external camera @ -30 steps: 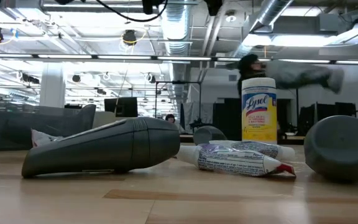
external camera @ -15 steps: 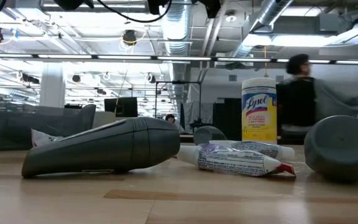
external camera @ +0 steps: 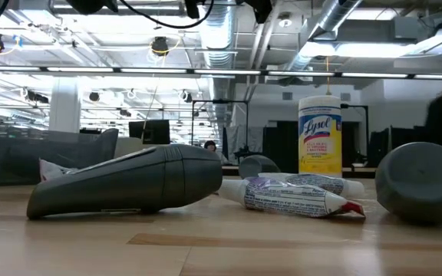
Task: Pick & Place Travel size toiletries
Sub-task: Put the deodorant into the black bin
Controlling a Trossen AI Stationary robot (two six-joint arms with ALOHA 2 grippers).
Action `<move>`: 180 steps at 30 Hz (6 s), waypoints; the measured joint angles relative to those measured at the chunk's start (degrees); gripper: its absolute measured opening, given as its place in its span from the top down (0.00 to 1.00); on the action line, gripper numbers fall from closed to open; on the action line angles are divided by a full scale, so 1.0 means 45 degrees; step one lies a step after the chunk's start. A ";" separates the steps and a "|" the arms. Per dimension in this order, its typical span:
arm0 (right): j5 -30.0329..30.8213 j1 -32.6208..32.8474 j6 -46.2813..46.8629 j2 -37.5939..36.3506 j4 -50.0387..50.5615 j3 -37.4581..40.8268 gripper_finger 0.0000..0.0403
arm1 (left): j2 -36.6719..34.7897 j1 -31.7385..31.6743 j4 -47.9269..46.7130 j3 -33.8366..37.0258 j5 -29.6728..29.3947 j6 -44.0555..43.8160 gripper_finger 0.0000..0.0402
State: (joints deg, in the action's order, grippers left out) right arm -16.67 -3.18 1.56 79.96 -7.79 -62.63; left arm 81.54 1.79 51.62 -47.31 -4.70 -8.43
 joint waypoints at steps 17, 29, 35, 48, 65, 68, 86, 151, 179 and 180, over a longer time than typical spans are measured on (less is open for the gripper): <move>0.0045 0.0005 0.0244 0.0000 0.0002 0.0000 0.49 | 0.0000 -0.0118 0.0095 0.0000 0.0104 0.0005 0.48; -0.0018 0.0010 0.0281 -0.0010 0.0005 0.0000 0.40 | -0.0010 -0.0118 0.0107 0.0000 0.0131 -0.0085 0.48; -0.0028 0.0019 0.0296 -0.0010 0.0005 0.0000 0.37 | -0.0108 -0.0118 -0.0041 0.0000 0.0123 0.0070 0.48; 0.0034 -0.0091 0.0234 -0.0341 0.0863 0.0019 0.37 | -0.1408 -0.0128 -0.2707 0.0010 -0.0209 0.0495 0.48; -0.0009 -0.0991 0.0196 -0.2837 0.4455 0.0005 0.37 | -0.5916 -0.0133 -1.5514 0.0005 -0.3200 -0.2573 0.48; 0.0006 -0.0991 0.0206 -0.3017 0.4828 0.0005 0.37 | -0.6170 -0.0062 -1.8095 0.0010 -0.3168 -0.3992 0.48; 0.0045 -0.0996 0.0230 -0.2919 0.4969 0.0015 0.37 | -0.4270 -0.0158 -2.3473 0.0071 -0.2786 -0.8164 0.48; 0.0102 -0.1041 0.1910 -0.5533 0.9112 0.0000 0.37 | 0.2827 -0.0270 -1.2353 -0.2600 -0.2763 -0.5571 0.27; 0.0094 -0.1023 0.2139 -0.5270 0.9772 0.0005 0.37 | 0.8737 0.1501 -1.3065 -0.6177 -0.5165 -0.4570 0.27; 0.0094 -0.1025 0.2134 -0.5270 0.9772 0.0005 0.37 | 0.8845 0.1548 -1.3312 -0.6170 -0.5163 -0.4660 0.27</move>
State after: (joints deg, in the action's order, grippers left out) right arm -16.25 -7.79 11.16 56.25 36.18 -62.61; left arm 121.34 8.75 -8.28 -75.08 -27.93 -29.40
